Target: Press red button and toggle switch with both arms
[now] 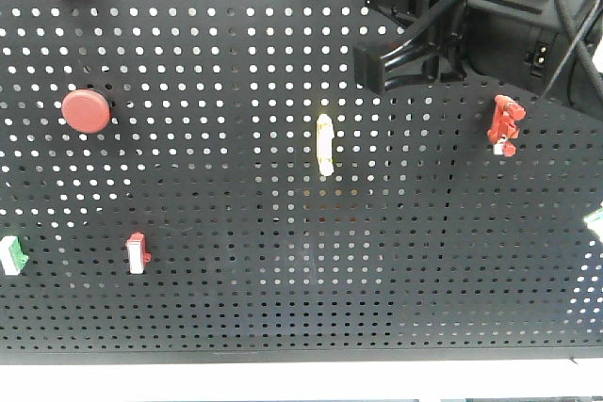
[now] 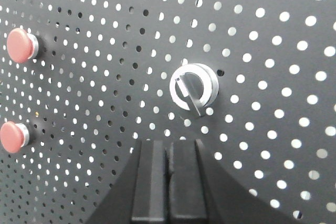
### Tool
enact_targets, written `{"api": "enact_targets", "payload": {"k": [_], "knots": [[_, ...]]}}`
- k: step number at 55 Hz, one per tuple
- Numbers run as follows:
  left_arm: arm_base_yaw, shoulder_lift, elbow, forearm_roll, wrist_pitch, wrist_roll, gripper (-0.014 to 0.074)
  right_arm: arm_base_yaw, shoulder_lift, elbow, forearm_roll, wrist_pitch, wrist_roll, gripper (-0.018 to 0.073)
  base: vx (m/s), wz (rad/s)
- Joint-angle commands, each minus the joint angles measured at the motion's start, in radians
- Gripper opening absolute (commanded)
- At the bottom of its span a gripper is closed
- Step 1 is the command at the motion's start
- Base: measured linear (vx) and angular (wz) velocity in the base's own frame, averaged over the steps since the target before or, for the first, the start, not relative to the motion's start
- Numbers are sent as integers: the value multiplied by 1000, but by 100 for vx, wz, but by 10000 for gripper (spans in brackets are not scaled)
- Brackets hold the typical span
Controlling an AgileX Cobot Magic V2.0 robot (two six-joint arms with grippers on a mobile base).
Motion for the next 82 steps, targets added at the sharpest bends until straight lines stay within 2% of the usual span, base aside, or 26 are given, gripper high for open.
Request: {"api": "enact_targets", "payload": {"k": [1,6,10,18,23,28,31,35,38,45,48,51,82], "knots": [[-1,-7,-23,1,-82,-7,2,-5,-23,-30,-15,-82,-6,0,0,0],[0,-10,-1,70,-102,4,2,-5,-23,-30,-15,-82,-6,0,0,0],[30,-41,58,114,-120,35,2,-5,-23,-30,-15,-82,-6,0,0,0],[218,-173,313,38,-223,16,2,-5,-23,-30,-15,-82,-6,0,0,0],[282,-260,510,46,-344,41,2,-4,-21,-30,-16,-82,-6,0,0,0],[290,-346,701,71,-467,78,2,-4,-21,-30,-16,-81,-6,0,0,0],[290,-397,817,67,-498,79,2,-4,-21,-30,-16,-81,-6,0,0,0],[290,-464,944,9,-496,70,2,-4,-21,-30,-16,-81,-6,0,0,0],[290,-535,1045,-70,-485,71,2,-4,-21,-30,-16,-81,-6,0,0,0],[290,-718,1185,-87,-476,70,2,-4,-21,-30,-16,-81,-6,0,0,0],[290,-809,1217,-88,-463,69,2,-4,-21,-30,-16,-81,-6,0,0,0],[278,-878,1209,-95,-344,67,2,-4,-21,-30,-16,-83,-6,0,0,0],[275,-832,1209,-97,-326,68,2,-3,-18,-30,-16,-82,-6,0,0,0]]}}
